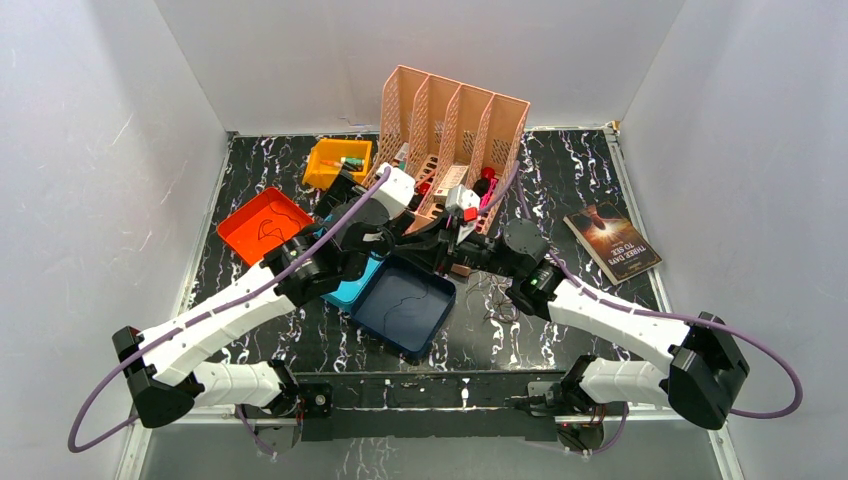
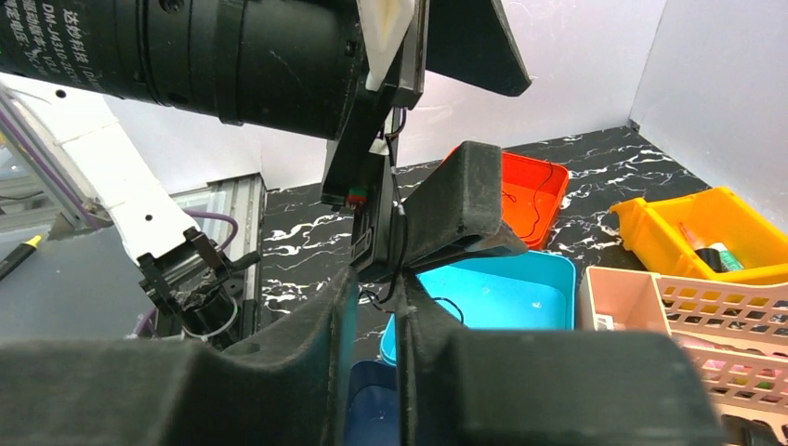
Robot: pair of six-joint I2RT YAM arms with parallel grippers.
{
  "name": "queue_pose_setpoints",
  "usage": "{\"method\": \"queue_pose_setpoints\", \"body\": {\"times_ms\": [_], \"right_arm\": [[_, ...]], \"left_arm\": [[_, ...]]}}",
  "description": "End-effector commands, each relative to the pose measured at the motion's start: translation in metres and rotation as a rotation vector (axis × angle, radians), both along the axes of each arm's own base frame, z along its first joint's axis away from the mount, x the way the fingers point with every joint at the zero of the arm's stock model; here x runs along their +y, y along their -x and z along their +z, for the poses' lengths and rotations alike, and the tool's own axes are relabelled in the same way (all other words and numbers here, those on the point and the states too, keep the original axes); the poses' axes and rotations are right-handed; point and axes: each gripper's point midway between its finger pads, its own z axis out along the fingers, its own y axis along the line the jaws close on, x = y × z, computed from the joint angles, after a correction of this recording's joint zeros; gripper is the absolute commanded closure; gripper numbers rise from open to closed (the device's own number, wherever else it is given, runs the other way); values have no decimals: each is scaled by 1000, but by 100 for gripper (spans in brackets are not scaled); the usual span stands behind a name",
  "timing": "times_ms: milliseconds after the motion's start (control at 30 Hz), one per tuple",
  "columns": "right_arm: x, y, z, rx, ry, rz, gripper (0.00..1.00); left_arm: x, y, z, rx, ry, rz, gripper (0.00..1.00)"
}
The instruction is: Untangle the cables
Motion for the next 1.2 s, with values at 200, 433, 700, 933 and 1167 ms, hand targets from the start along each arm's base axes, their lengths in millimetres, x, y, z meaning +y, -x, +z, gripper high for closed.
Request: {"method": "queue_pose_setpoints", "body": {"times_ms": [200,433,700,933,1167], "right_arm": [[-12,-5,39,-23,-66,-76,100],[-34,-6,37,-2,-51,-160,100],[-65,-3,10,58,1,-264,100],[-83,-3,-1,108,-16,-327,100],[-98,-12,-15,170,-24,-423,100]], "left_arm": [[4,1,10,-15,23,4,2],[12,-2,11,-34,-14,48,2],[51,-6,34,-176,-58,290,2],[77,-3,50,-263,-75,429,2],[104,4,62,-299,-50,496,2]]}}
